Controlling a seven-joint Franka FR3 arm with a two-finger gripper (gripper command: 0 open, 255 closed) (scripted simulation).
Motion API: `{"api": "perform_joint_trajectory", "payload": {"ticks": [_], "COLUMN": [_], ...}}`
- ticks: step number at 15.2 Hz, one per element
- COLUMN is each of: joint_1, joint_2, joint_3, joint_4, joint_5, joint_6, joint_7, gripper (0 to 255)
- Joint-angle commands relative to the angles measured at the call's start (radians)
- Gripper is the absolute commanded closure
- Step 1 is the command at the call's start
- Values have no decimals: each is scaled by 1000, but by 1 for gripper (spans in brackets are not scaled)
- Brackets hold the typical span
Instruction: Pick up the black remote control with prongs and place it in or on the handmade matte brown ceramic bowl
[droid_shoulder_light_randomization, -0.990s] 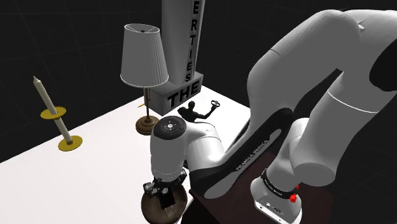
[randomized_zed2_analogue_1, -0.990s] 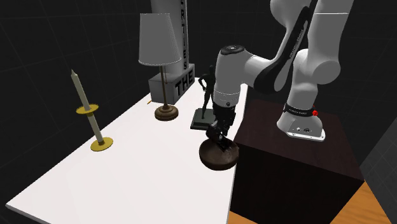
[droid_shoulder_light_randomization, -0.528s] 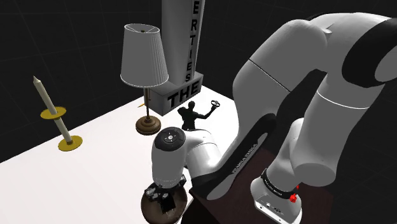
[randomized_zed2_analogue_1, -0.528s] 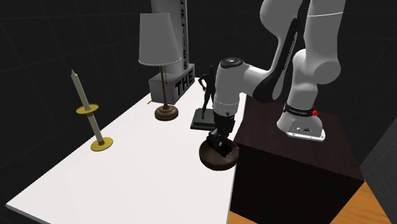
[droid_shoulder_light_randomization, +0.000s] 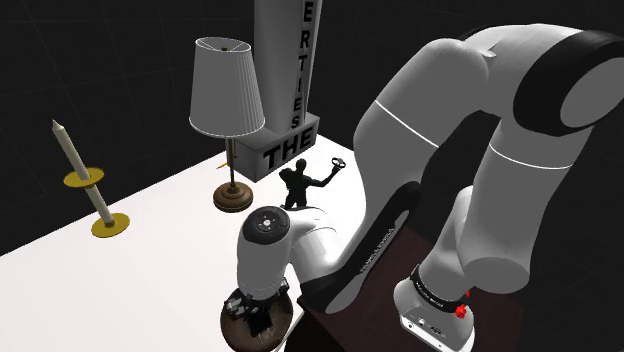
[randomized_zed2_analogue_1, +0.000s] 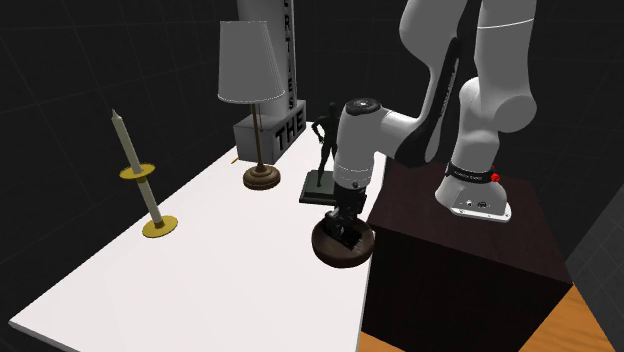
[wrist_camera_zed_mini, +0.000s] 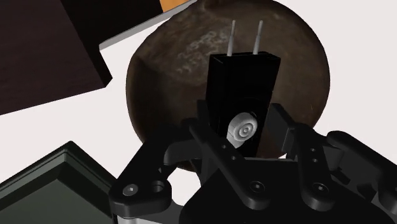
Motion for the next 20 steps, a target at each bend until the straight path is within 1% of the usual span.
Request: {"api": "perform_joint_trajectory", "payload": {"ticks": [1,3,4,8,9,11,12,13,20], "joint_1": [3,3,6,10,2,-37,-49,-53,-48], "joint_2": [11,11,19,23,11,-73,-116,-150,-150], "joint_3": [-3,-3,-8,-10,-2,61,84,96,91], "joint_4": [-6,-6,-1,-2,-6,-17,-19,-19,-19], "joint_5": [-4,-4,-13,-19,-4,114,173,218,218], "joint_6": [-8,-8,-6,-3,-8,-65,-97,-122,-122], "joint_7": [3,3,10,17,3,-82,-124,-156,-156], "gripper": [255,255,0,0,0,0,0,0,0]}}
